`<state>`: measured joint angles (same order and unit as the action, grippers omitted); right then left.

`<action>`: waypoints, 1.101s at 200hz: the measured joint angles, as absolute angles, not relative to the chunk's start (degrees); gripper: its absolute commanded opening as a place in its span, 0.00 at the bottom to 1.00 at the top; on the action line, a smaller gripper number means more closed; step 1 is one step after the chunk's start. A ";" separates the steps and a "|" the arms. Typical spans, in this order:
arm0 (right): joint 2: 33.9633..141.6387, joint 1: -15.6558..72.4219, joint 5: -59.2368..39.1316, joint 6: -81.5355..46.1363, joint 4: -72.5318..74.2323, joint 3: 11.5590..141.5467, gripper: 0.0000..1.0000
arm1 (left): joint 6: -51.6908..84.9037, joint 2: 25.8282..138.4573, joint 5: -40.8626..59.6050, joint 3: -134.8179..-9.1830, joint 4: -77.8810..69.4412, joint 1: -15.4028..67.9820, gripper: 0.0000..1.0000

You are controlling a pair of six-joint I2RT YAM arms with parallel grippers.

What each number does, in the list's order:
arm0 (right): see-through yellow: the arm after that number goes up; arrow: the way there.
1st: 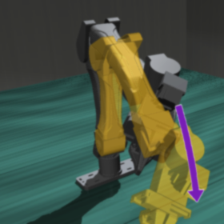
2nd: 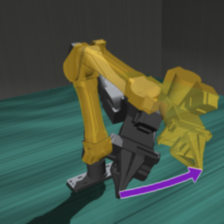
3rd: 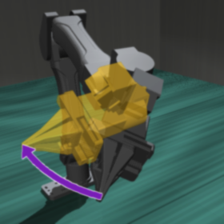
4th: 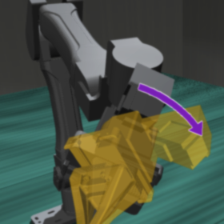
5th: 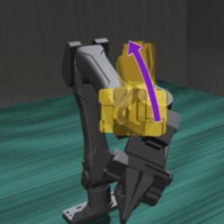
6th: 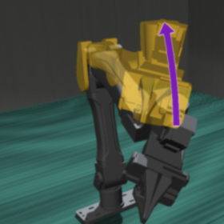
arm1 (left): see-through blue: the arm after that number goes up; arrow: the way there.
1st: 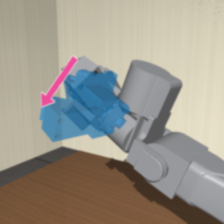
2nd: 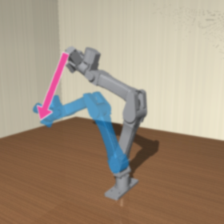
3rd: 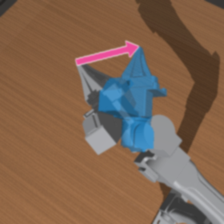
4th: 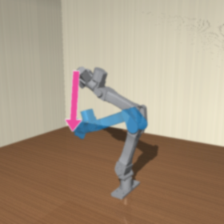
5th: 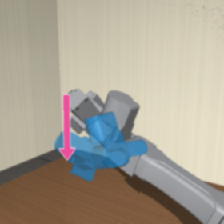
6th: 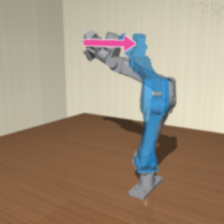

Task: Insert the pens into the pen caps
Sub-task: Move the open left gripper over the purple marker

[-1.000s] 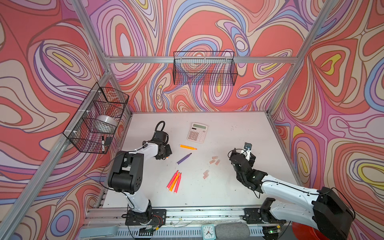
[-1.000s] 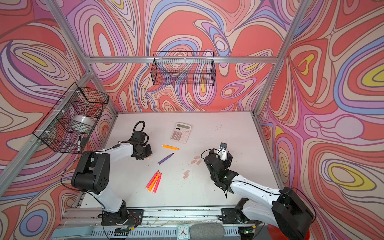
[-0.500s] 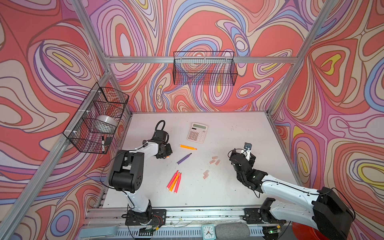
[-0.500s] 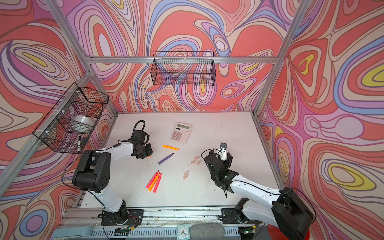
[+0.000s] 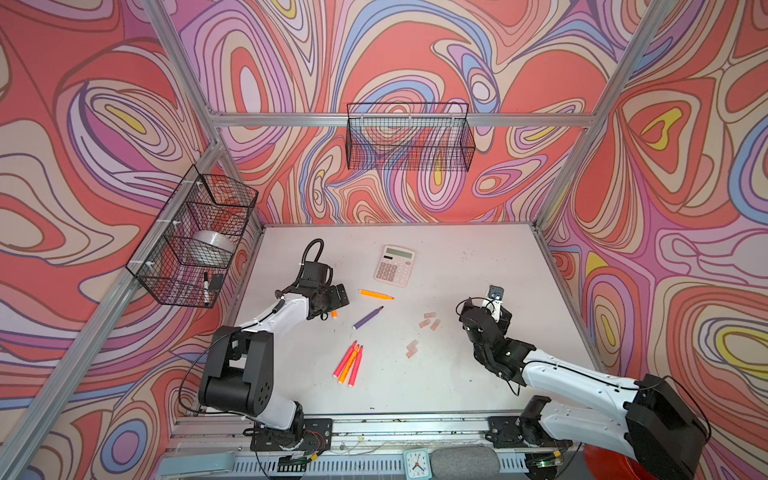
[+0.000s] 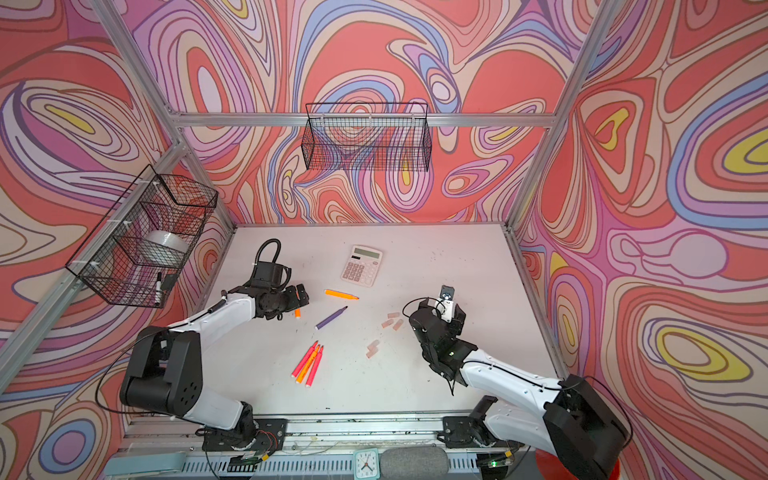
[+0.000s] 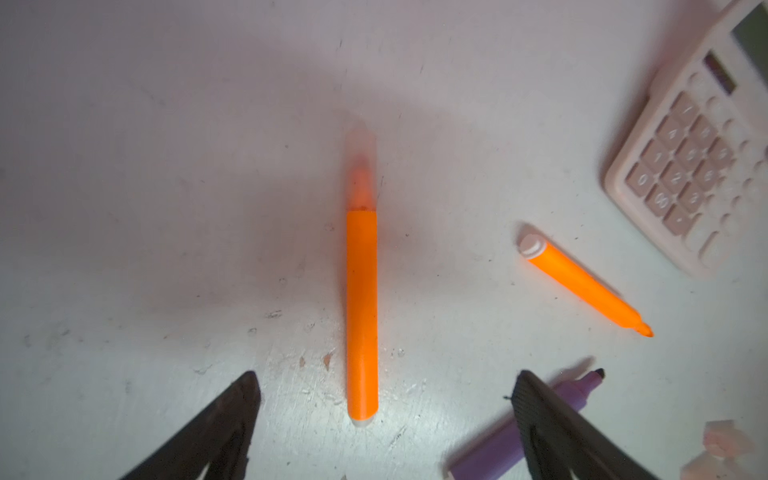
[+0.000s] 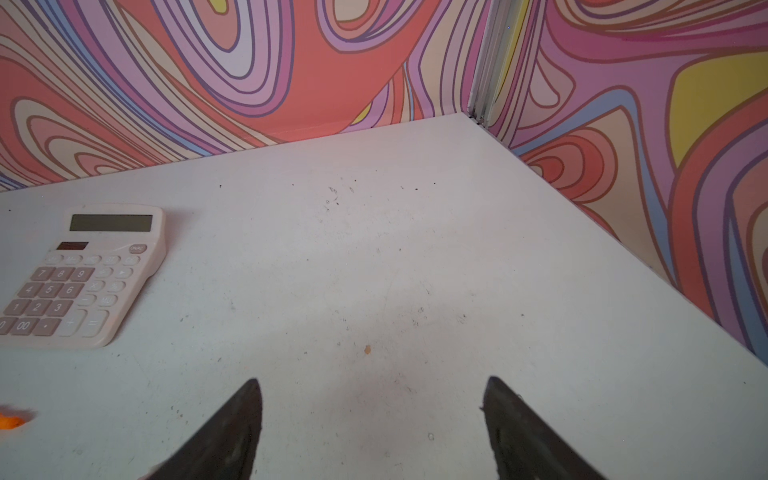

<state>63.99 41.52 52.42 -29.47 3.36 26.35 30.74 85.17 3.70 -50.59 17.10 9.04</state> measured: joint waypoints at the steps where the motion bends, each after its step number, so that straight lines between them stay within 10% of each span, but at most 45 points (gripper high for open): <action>1: 63.99 41.52 52.45 -29.47 3.33 26.35 0.86 | 30.74 85.17 3.70 -50.59 17.10 9.04 1.00; 79: 64.34 41.21 51.94 -29.50 3.01 26.52 0.86 | 29.85 56.29 7.81 -29.41 -1.93 8.95 1.00; 109: 64.47 41.17 51.59 -29.52 2.87 26.94 0.86 | 27.57 50.41 12.53 -25.85 -6.76 8.95 0.83; 220: 64.77 40.80 51.44 -29.69 2.72 27.33 0.87 | 16.21 74.78 16.73 -47.07 4.03 21.71 0.54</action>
<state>64.77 40.80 51.44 -29.69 2.72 27.33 16.21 74.78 16.73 -47.07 4.03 21.71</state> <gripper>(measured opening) 0.873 0.580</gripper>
